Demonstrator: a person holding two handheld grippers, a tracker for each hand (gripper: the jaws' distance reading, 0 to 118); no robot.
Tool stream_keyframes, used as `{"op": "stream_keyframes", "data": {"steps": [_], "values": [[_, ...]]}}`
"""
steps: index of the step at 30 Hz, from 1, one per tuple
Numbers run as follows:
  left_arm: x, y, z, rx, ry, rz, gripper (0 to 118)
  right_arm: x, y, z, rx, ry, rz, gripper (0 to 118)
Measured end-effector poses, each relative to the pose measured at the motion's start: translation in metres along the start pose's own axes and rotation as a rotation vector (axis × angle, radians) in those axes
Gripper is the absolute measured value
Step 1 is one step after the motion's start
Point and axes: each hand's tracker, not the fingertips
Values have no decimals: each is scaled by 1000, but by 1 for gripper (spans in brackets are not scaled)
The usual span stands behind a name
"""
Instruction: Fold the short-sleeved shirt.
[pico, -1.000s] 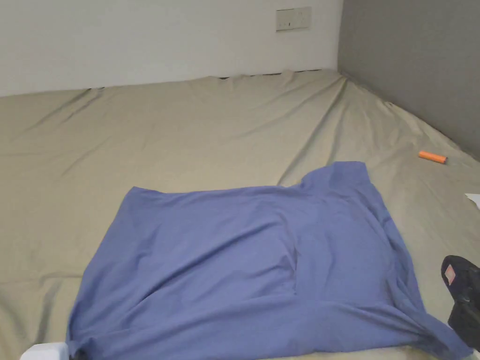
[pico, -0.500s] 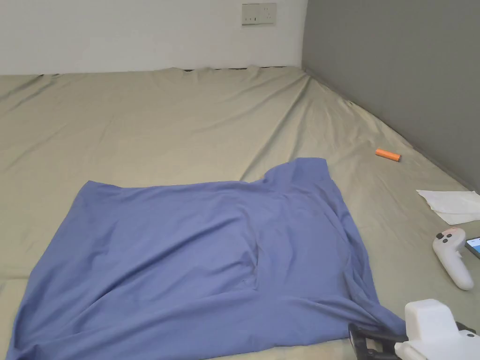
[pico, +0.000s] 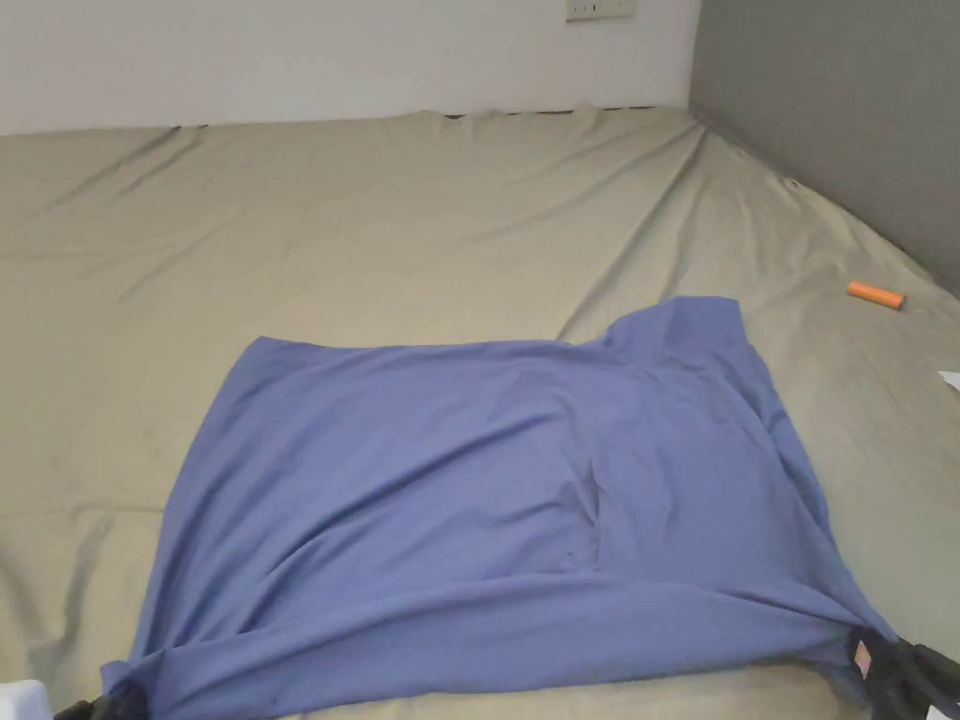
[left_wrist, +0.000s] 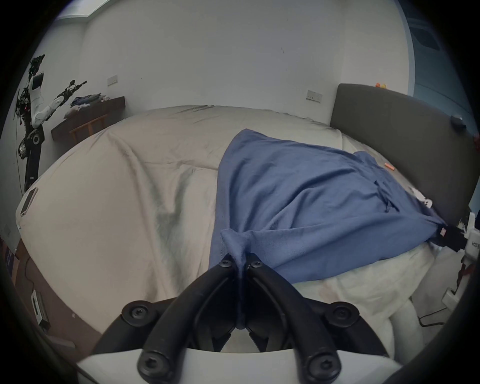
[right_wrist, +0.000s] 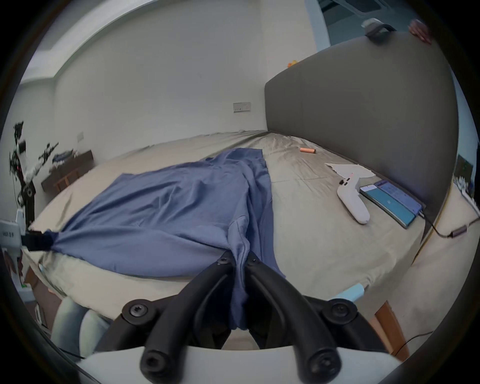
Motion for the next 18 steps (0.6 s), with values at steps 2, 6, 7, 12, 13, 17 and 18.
{"op": "stream_keyframes", "data": {"steps": [2,6,7,12,13,17,18], "values": [[-1,3,13,17,-24,34,3,4,-3,18,35,-4,-13,4],[0,7,41,53,-46,20,3,8,-1,44,100,-15,-48,4],[1,8,48,60,-54,17,3,9,0,52,124,-23,-57,4],[2,15,69,52,-87,38,4,13,8,53,145,-19,-125,4],[2,21,67,7,-102,68,4,12,13,49,153,-23,-120,4],[7,60,29,-40,-100,123,4,3,42,12,112,-29,-92,4],[13,70,16,-24,-61,99,4,-2,50,1,114,-29,-66,4]]}}
